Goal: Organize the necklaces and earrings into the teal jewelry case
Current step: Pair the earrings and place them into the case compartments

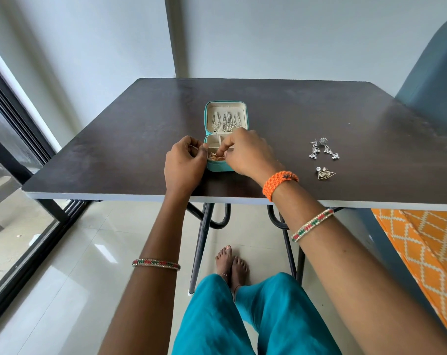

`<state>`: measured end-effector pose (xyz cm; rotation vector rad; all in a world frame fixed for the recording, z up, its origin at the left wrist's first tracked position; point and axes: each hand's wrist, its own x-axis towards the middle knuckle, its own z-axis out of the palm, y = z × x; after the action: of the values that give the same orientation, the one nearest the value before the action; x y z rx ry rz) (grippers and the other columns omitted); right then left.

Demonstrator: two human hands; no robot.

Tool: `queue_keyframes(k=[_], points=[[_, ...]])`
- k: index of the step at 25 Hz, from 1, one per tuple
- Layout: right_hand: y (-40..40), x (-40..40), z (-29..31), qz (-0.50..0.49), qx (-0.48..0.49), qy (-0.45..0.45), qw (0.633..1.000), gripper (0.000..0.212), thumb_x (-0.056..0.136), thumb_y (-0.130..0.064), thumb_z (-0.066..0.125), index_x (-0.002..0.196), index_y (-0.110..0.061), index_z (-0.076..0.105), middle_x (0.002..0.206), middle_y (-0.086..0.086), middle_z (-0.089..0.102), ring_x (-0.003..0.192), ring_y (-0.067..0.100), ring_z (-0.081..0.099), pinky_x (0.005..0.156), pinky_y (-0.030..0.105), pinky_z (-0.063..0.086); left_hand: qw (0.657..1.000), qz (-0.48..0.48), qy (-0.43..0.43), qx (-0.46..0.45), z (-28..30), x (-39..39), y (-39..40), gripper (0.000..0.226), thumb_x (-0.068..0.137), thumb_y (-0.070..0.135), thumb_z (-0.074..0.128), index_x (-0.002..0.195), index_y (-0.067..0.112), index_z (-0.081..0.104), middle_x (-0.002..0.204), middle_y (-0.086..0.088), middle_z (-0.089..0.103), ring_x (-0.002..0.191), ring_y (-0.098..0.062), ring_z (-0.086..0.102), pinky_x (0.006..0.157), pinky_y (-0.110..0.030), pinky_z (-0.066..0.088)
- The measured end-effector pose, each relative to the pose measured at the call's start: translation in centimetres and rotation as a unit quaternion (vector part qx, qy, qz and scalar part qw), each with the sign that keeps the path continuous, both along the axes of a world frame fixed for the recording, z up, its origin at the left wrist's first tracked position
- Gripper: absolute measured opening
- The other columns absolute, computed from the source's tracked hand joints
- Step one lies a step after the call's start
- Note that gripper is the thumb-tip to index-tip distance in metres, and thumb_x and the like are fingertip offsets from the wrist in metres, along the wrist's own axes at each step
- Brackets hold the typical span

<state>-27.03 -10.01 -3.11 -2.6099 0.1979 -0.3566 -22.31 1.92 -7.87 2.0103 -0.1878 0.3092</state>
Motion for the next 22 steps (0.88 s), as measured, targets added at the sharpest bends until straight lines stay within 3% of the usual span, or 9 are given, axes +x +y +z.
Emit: queue_keyframes(k=[2,6,10,15,18,20,22], points=[[-0.3,0.2,0.3,0.003,0.054,-0.02,0.998,0.023,0.085,-0.012,0.056,0.086,-0.026,0.074,0.118,0.006,0.066,0.1,0.028,0.063,0.084,0.038,0.054,1.0,-0.006,0.002,-0.007,0.0,-0.1,0.0,0.012,0.092,0.027,0.055,0.088,0.017,0.06,0.073,0.011,0.063,0.071,-0.006,0.063,0.052,-0.025,0.045],[-1.3,-0.5,1.6,-0.029,0.135,-0.11,0.984,0.029,0.083,-0.007,0.051,0.082,-0.025,0.074,0.074,-0.005,0.06,0.062,0.017,0.054,0.059,0.025,0.042,0.999,0.002,-0.012,-0.041,0.1,-0.4,0.2,0.014,0.092,0.024,0.056,0.089,0.012,0.062,0.069,0.009,0.061,0.054,0.005,0.056,0.045,-0.011,0.038],[-4.4,-2.9,3.2,-0.043,0.168,-0.19,0.966,0.026,0.083,-0.009,0.054,0.081,-0.026,0.073,0.078,-0.007,0.071,0.056,-0.002,0.055,0.057,0.018,0.043,0.986,0.017,-0.128,-0.105,0.4,-1.8,0.2,0.014,0.09,0.019,0.056,0.082,0.009,0.06,0.059,0.007,0.056,0.049,-0.002,0.047,0.049,-0.018,0.037],[-8.7,-6.6,3.9,-0.04,0.183,-0.26,0.947,0.024,0.082,-0.004,0.053,0.082,-0.018,0.073,0.053,-0.004,0.055,0.037,0.001,0.038,0.043,0.009,0.026,0.979,-0.008,-0.203,0.028,0.5,-4.8,-1.1,0.013,0.087,0.029,0.054,0.083,0.018,0.058,0.056,0.008,0.055,0.054,-0.014,0.054,0.05,-0.029,0.042],[-10.3,-7.3,2.5,-0.07,0.175,-0.267,0.945,0.023,0.079,-0.007,0.052,0.08,-0.018,0.073,0.05,0.003,0.055,0.04,0.006,0.038,0.045,0.018,0.031,0.963,0.038,-0.239,0.114,1.9,-6.0,-3.8,0.011,0.085,0.029,0.055,0.084,0.02,0.061,0.075,0.01,0.061,0.075,-0.018,0.055,0.059,-0.027,0.037],[-10.7,-6.8,0.1,-0.1,0.156,-0.229,0.956,0.02,0.078,-0.01,0.054,0.08,-0.018,0.072,0.054,0.002,0.059,0.047,0.014,0.051,0.051,0.025,0.044,0.949,0.021,-0.243,0.201,2.3,-5.5,-6.0,0.017,0.085,0.032,0.055,0.09,0.021,0.067,0.11,0.001,0.062,0.107,-0.027,0.05,0.079,-0.035,0.036],[-10.2,-5.9,-2.2,-0.096,0.175,-0.156,0.967,0.012,0.081,-0.013,0.058,0.083,-0.017,0.07,0.063,-0.002,0.064,0.062,0.017,0.062,0.063,0.033,0.054,0.941,-0.014,-0.185,0.284,2.5,-4.7,-7.4,0.021,0.087,0.033,0.054,0.099,0.027,0.07,0.14,-0.003,0.044,0.133,-0.034,0.028,0.099,-0.044,0.025]])
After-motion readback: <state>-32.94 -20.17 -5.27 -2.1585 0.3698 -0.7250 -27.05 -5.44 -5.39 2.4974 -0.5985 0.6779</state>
